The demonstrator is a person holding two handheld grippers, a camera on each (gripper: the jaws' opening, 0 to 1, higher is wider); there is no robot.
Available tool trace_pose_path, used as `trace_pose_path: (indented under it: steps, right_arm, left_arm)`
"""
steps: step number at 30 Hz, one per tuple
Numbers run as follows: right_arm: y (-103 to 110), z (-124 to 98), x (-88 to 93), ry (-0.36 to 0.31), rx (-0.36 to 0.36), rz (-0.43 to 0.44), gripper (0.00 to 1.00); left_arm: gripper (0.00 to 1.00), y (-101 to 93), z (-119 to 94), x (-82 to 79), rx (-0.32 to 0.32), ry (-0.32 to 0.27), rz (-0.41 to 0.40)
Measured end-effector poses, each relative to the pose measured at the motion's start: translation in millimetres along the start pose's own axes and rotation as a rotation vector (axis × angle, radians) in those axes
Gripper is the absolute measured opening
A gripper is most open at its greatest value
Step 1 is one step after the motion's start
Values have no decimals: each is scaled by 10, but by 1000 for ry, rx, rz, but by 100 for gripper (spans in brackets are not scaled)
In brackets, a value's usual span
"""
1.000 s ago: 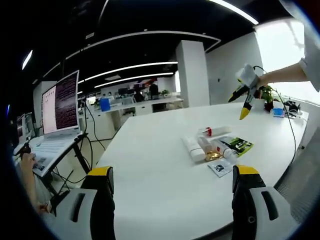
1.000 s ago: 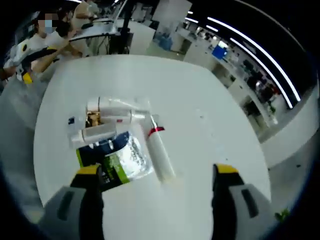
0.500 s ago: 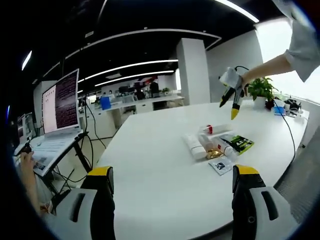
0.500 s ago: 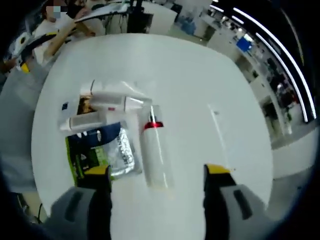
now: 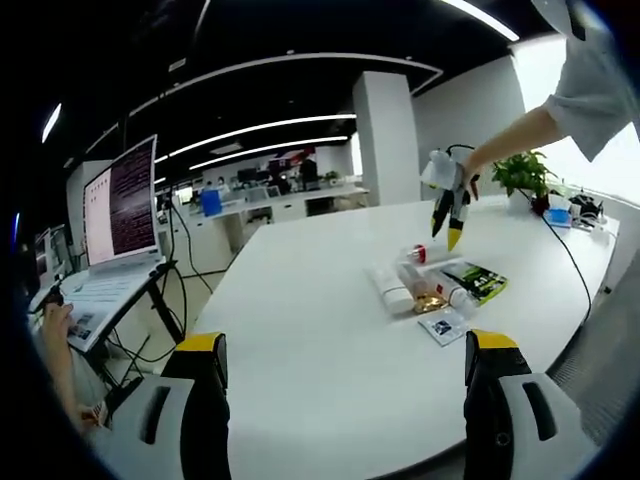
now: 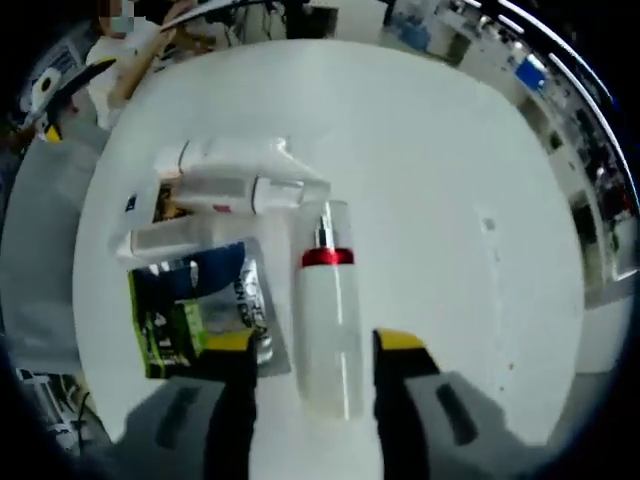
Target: Arrange the skincare products in the storage area until every visible bottle or jar stands upright without overlapping.
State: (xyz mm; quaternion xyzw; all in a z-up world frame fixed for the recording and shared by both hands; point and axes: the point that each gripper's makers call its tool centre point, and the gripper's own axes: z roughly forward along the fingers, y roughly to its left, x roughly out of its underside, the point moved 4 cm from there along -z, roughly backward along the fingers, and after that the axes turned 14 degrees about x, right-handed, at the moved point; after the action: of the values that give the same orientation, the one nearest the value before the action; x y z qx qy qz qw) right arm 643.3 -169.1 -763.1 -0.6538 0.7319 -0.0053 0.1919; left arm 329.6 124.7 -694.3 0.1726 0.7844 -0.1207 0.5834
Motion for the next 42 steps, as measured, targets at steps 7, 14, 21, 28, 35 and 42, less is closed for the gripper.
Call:
trace_pose_path:
  steps: [7,14,21,28,35,42]
  right_arm:
    - [-48,105,-30,52,-23,-17,43]
    - [-26,224,-22,118,-47,-61,39]
    - [66,281,-29,149,-58,-89,37]
    - [-65,322,-36,206,-30,-81,30]
    - [-105,364,-12,208,-13,-75,28]
    - [-49,326,61,193,21,75,26]
  left_arm:
    - [97,1,4,9,1,6,-1]
    - [97,13,7,29,-2,13,-4]
    - [96,24,12,40,-3,21,-6]
    - [96,21,14,53,0,30,-4]
    - [96,22,9,50,0,29,-7]
    - [96,-10,19,75,31,57,1]
